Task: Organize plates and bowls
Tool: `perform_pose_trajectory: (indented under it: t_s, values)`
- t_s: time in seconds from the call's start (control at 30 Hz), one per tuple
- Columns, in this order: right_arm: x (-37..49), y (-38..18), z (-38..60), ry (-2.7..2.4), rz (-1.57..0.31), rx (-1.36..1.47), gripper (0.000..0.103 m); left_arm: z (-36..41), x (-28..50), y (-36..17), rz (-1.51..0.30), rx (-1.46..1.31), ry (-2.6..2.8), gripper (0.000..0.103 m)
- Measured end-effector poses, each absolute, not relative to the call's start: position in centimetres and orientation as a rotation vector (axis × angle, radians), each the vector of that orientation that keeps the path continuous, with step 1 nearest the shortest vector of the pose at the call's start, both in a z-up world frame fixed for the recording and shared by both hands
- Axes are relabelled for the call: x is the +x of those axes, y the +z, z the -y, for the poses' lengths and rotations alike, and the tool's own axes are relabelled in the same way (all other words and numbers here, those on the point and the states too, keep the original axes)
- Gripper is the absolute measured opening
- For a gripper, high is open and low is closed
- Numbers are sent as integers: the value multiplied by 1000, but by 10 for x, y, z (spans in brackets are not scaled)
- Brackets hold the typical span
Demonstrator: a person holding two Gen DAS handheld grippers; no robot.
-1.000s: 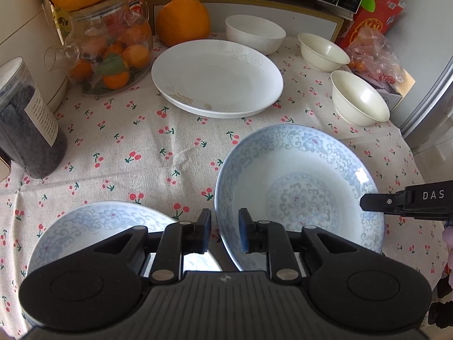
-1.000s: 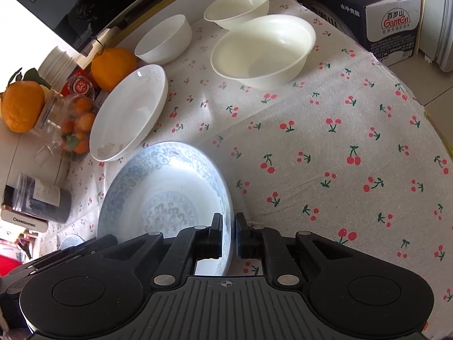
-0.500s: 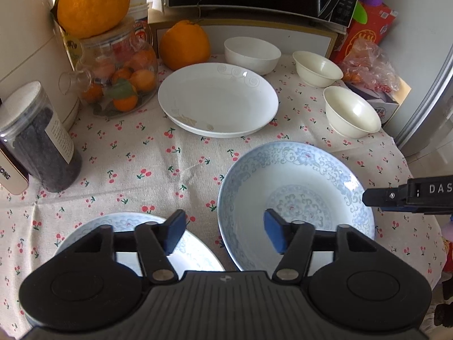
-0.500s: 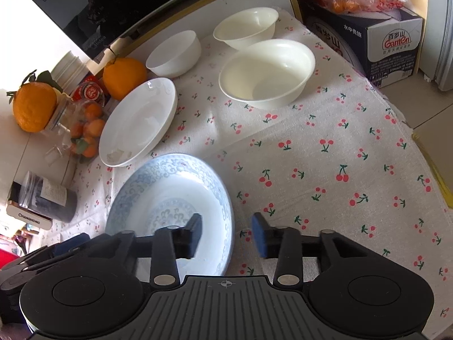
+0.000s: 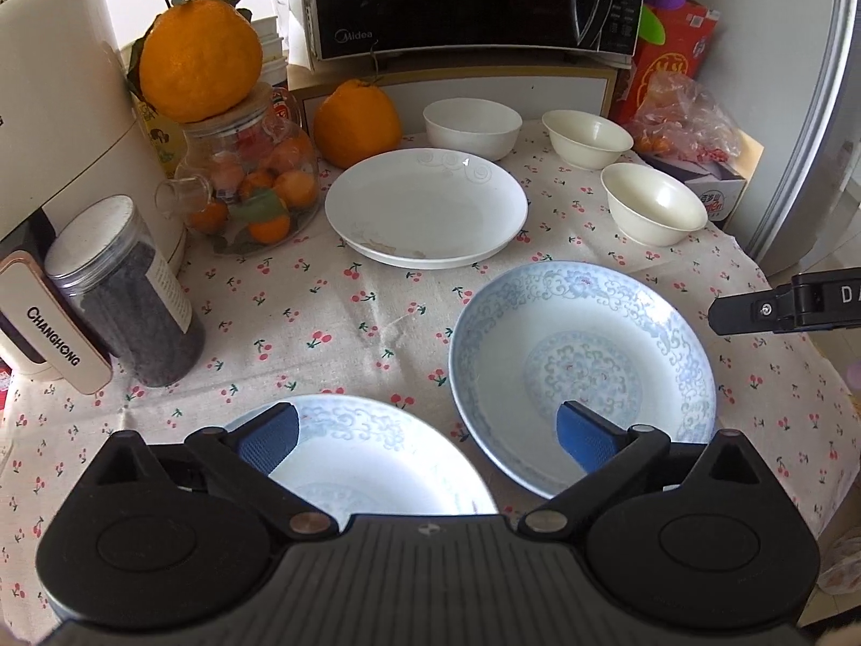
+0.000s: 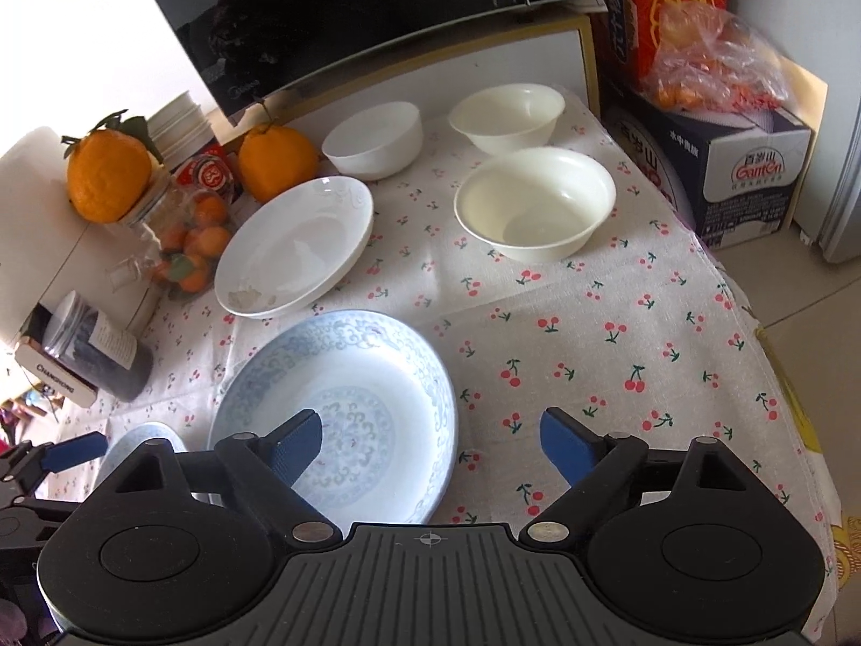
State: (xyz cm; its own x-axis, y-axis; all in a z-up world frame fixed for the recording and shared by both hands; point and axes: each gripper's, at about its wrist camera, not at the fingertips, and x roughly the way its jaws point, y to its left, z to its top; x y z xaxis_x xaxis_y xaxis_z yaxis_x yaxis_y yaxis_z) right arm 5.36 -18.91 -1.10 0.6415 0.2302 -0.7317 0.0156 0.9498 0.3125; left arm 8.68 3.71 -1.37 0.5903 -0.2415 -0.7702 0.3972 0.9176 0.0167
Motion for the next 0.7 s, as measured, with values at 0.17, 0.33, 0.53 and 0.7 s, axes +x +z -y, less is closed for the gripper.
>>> perform_pose_trajectory:
  t_s: [0.17,0.33,0.53,0.7]
  values:
    - [42,-4,178,160,-838,254,92,-52,79,-15,-861,202,-376,102]
    - [29,-1,164,208,-821,218,93,-69,75,-17,-863,201,-366,102]
    - [19,-3,142,264,-827,171,94,-92,74,-19,-873,176,-340,102]
    - [14,-8,124,332,-855,149,94,-108,74,-21,-881,164,-319,102]
